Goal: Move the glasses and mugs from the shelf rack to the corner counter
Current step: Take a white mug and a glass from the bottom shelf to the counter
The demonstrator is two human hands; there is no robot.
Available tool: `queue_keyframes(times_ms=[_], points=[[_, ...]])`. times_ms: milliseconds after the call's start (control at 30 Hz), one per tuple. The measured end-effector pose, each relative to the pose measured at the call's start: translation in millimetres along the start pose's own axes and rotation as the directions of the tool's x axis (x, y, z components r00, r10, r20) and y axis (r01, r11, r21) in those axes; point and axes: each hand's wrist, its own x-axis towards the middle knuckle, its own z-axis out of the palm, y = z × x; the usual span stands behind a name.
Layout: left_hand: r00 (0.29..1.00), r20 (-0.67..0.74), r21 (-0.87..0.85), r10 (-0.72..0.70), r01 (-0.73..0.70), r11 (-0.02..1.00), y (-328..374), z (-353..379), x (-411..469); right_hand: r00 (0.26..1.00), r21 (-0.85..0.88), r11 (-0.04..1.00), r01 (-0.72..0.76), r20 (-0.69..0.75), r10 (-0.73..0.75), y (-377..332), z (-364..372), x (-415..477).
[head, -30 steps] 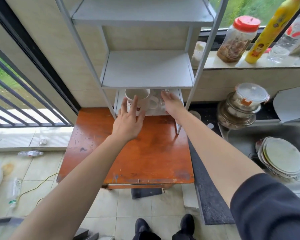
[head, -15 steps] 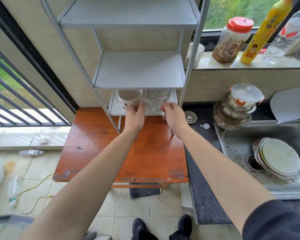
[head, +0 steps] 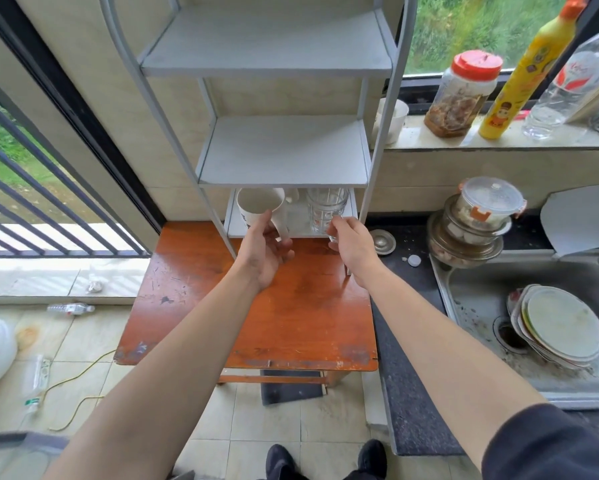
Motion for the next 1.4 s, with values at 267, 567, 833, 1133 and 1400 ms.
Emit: queue_keyframes(times_ms=[267,567,833,1133,1400], points=[[0.995,-0.091,0.207,-0.036,0.054,0.977,-7,-36,-35,0.998,0.092,0.994,-0.061,0.001,0.061,2,14,-27],[0.983,-0.081,0.574,0.165,-0.09,0.814,-61,-48,-62,0.977,0.086,0.992,-0.094,-0.182,0.109,69,-5,-87],[0.97,0.224,0.72,0.098,-0.233,0.654,-119,24,-87,0.865,0.235,0.964,-0.121,-0.451,0.219,123,-102,-156],[0.815,0.578,0.648,0.049,-0.494,0.58,-206,188,-193,0.683,0.336,0.907,0.253,-0.727,0.078,119,-284,-288],[0.668,0.742,0.556,-0.059,-0.564,0.611,-353,344,-366,0.49,0.144,0.954,0.263,-0.872,-0.004,181,-468,-468]])
